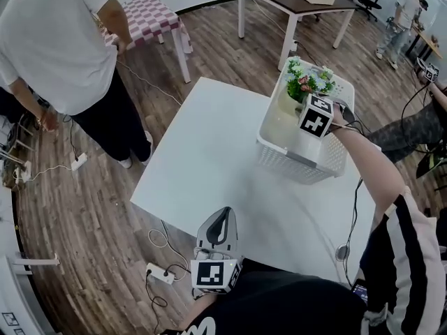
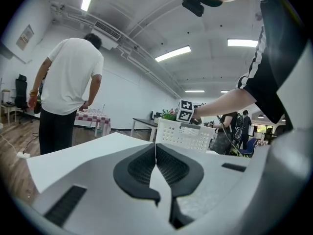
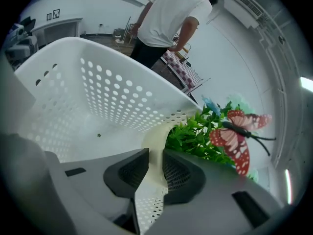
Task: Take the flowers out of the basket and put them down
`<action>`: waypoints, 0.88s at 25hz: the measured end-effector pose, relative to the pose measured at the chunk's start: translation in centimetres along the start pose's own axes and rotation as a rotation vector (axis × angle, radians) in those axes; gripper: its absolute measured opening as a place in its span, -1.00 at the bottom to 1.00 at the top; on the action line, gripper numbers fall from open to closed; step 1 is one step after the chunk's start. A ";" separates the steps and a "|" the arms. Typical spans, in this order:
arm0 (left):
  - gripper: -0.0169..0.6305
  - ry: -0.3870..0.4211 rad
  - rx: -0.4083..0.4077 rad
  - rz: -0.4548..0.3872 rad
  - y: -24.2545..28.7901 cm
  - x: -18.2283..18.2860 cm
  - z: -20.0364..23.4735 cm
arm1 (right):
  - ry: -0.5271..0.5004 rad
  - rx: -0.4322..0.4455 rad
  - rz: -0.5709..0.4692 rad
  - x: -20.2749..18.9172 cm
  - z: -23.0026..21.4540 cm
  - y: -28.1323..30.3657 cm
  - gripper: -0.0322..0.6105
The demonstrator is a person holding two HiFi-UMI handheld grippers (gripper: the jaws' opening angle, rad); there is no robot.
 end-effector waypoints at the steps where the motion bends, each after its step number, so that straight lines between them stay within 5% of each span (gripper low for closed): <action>1: -0.93 -0.005 -0.004 -0.001 0.0 0.1 -0.1 | -0.004 -0.006 -0.002 0.1 -0.1 -0.5 -0.59; 10: -0.93 0.012 -0.078 -0.002 0.4 0.5 -0.4 | -0.054 -0.070 -0.009 0.2 -0.1 -4.0 -0.59; 22: -0.93 0.022 -0.173 -0.032 2.0 1.3 -3.2 | 0.000 -0.136 -0.008 -3.0 -1.4 -8.7 -0.59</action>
Point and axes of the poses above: the fingertips, and each gripper's own axes: y forward along the fingers, z to its left, x out of its top, the point moved 7 cm from there along -y, backward along the fingers, and after that the axes turned 3 degrees about z, right-handed, at the moved point
